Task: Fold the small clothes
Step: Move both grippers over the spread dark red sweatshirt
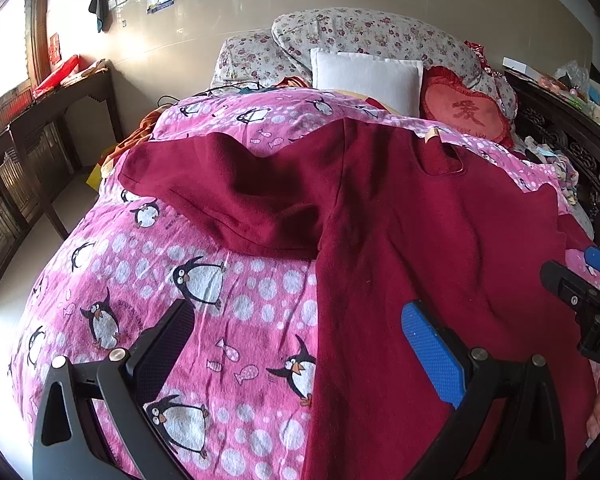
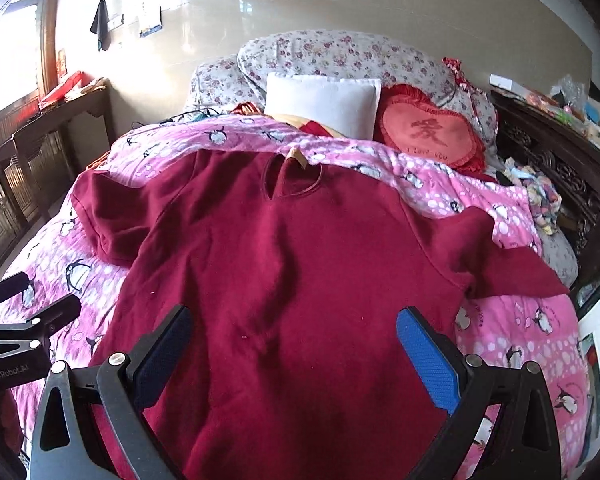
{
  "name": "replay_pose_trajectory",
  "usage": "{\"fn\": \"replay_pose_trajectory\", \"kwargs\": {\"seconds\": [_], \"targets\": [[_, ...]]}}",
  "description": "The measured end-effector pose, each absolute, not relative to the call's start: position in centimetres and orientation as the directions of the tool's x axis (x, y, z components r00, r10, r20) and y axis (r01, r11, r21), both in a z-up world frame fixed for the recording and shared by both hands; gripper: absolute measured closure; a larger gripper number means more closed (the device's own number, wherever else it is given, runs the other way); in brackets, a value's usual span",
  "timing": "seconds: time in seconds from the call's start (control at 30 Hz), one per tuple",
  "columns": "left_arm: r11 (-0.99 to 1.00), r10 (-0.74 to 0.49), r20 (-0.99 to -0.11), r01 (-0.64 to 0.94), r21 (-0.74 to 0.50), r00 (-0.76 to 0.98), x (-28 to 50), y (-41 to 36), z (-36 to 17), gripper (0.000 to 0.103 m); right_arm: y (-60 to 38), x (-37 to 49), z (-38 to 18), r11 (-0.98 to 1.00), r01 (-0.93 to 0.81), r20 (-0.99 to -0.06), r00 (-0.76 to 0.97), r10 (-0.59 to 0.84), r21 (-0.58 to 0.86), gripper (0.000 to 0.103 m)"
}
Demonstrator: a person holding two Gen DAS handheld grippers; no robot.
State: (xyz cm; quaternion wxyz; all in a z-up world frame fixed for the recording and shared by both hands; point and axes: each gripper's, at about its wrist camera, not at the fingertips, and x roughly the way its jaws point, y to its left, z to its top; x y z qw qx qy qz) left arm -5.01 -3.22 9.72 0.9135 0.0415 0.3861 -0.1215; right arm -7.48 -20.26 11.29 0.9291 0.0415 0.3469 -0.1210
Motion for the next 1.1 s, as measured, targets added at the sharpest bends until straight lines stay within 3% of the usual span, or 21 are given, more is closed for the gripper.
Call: {"fn": "replay_pose_trajectory", "kwargs": {"seconds": [1.1], "targets": [[0.982,-0.16,-0.725,0.183,-0.048,0.669,-0.5,-1.2,9.0,0.0,-21.3,-4.6,9.3,0.956,0.292,-0.695,0.69,-0.202,0.011,0.0]]}}
